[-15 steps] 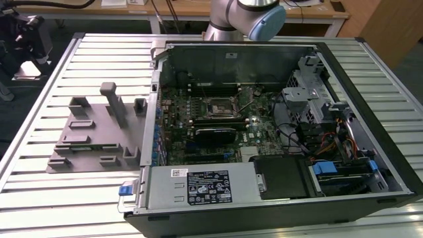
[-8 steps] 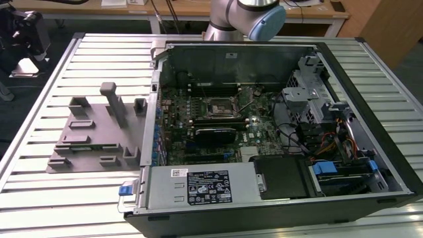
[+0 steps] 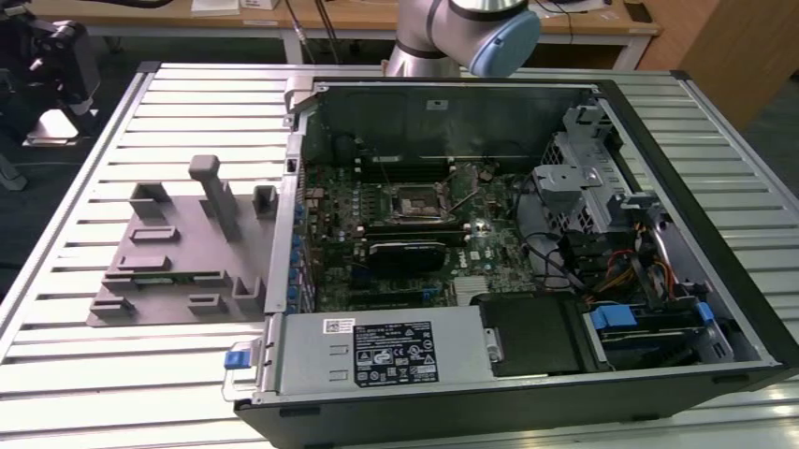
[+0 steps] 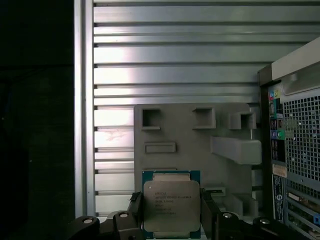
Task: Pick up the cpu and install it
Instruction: 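Pick up the cpu and move it towards the insertion slot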
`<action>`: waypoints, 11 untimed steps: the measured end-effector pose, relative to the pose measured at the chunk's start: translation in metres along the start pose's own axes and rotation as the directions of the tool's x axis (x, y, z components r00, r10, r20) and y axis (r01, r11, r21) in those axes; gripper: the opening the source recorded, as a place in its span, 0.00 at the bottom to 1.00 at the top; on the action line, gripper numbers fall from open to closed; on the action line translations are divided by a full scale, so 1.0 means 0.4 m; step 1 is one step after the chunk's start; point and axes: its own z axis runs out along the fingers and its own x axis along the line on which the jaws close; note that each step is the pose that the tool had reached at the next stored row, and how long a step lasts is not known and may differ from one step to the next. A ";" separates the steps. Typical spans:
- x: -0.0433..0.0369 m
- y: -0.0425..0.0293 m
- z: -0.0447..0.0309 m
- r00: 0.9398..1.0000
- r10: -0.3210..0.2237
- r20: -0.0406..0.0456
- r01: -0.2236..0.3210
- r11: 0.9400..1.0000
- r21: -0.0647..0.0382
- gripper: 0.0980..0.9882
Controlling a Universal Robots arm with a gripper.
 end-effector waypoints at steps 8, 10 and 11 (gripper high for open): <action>-0.029 0.002 0.001 1.000 0.000 0.000 0.000 1.000 0.000 0.50; -0.037 0.002 0.001 1.000 0.000 0.000 0.000 1.000 0.000 0.50; -0.041 0.002 0.001 1.000 0.000 0.000 0.000 1.000 0.000 0.50</action>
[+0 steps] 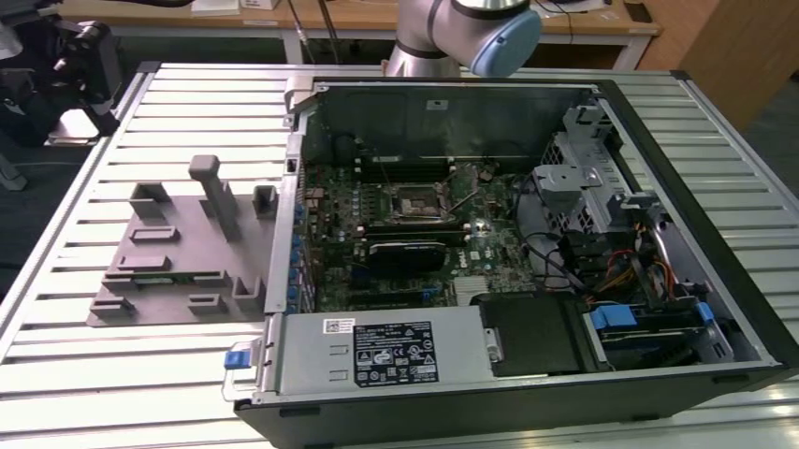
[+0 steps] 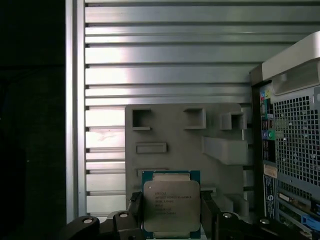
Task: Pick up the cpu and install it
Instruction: 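Pick up the cpu and move it towards the insertion slot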
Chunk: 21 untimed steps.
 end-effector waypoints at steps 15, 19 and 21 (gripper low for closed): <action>-0.061 0.003 0.001 1.000 0.000 0.000 0.000 1.000 0.000 0.50; -0.078 0.004 0.002 1.000 0.000 0.000 0.000 1.000 0.000 0.50; -0.086 0.004 0.002 1.000 0.000 0.000 0.000 1.000 0.000 0.50</action>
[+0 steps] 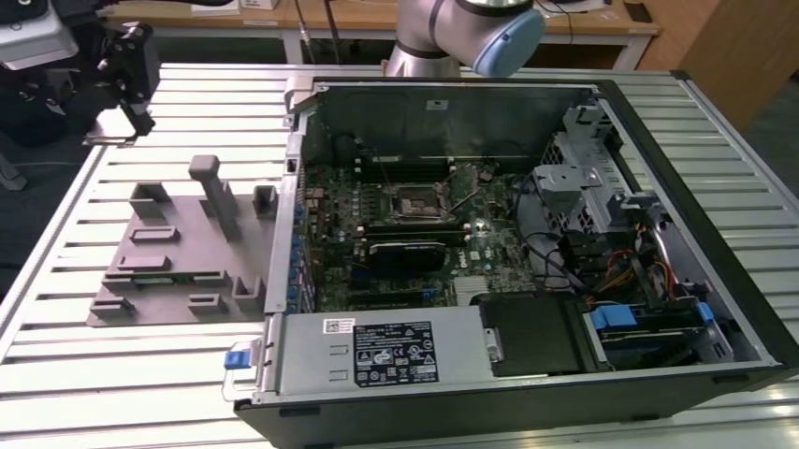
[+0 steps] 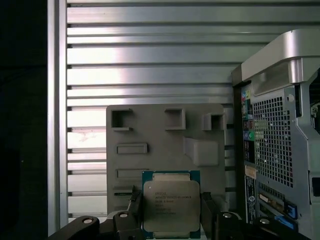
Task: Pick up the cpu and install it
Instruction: 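Pick up the cpu and move it towards the insertion slot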
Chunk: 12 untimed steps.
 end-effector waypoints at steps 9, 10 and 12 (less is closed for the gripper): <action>-0.036 0.002 0.001 1.000 0.000 0.000 0.000 1.000 0.000 0.50; -0.041 0.002 0.001 1.000 0.000 0.000 0.000 1.000 0.000 0.50; -0.049 0.002 0.001 1.000 0.000 0.000 0.000 1.000 0.000 0.50</action>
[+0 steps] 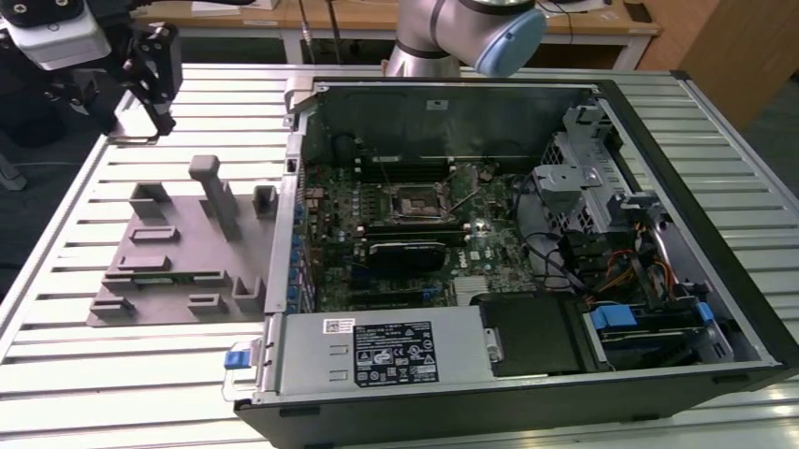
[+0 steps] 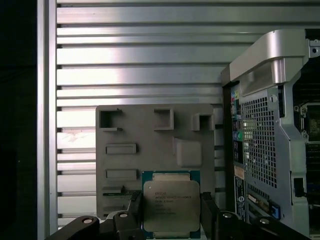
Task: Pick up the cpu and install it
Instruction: 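Pick up the cpu and move it towards the insertion slot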
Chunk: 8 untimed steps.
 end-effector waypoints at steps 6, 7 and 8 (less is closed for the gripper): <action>-0.026 0.001 0.001 1.000 0.000 0.000 0.000 1.000 0.000 0.50; -0.030 0.001 0.001 1.000 0.000 0.000 0.000 1.000 0.000 0.50; -0.035 0.002 0.001 1.000 0.000 0.000 0.000 1.000 0.000 0.50</action>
